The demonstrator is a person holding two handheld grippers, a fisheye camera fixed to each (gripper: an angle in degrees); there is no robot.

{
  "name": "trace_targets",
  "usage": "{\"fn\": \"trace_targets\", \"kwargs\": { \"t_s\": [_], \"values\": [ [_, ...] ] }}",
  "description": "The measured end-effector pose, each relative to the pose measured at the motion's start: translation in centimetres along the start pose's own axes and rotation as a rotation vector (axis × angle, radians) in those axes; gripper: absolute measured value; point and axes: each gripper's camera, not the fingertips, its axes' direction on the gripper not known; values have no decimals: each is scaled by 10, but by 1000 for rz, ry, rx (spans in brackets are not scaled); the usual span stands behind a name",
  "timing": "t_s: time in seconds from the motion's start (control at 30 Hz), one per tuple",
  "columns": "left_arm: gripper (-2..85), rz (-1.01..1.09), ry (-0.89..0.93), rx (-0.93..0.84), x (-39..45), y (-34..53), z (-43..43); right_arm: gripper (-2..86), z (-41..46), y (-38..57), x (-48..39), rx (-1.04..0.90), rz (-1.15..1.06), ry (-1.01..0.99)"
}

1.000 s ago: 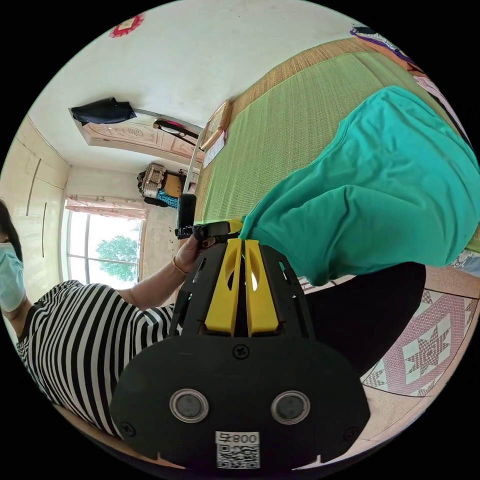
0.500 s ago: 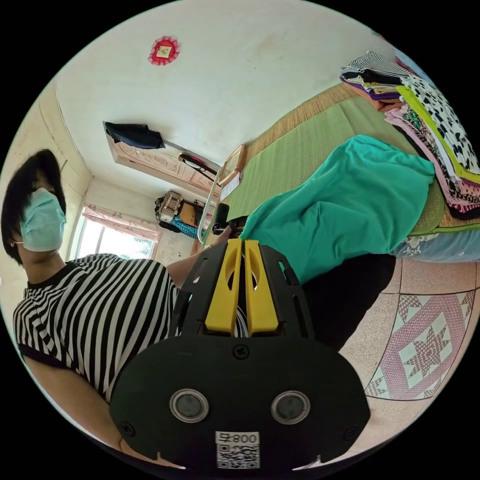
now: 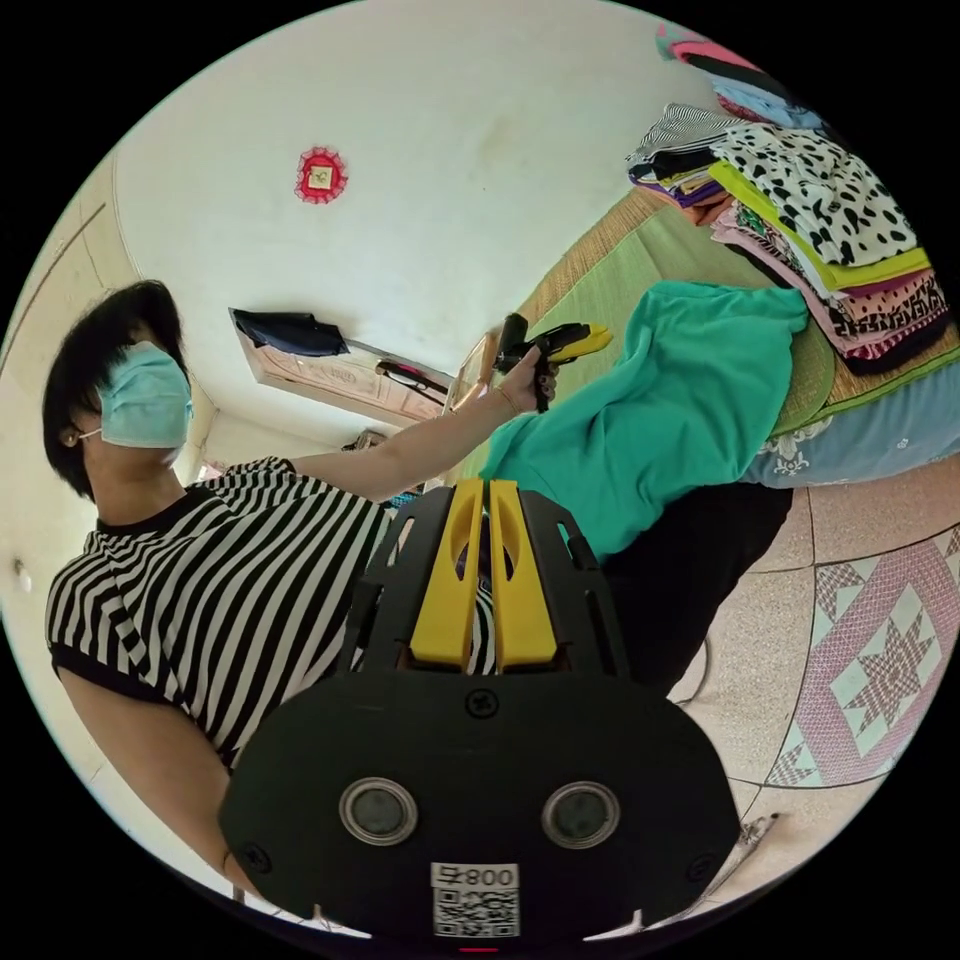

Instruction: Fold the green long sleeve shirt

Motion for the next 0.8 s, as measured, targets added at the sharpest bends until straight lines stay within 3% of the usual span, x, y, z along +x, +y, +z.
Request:
{"fn": "trace_targets", "kwargs": {
  "t_s": [0.27, 0.47, 0.8],
  "values": [
    [75, -77, -100, -90, -42, -46, 2, 6, -37, -9, 56, -2, 31, -83],
    [21, -75, -111, -126, -60, -40, -16, 5, -56, -9, 84, 4, 30, -127],
    [5, -7, 205, 149, -61, 40, -152, 6, -86, -8, 68, 31, -74, -96]
  ]
}}
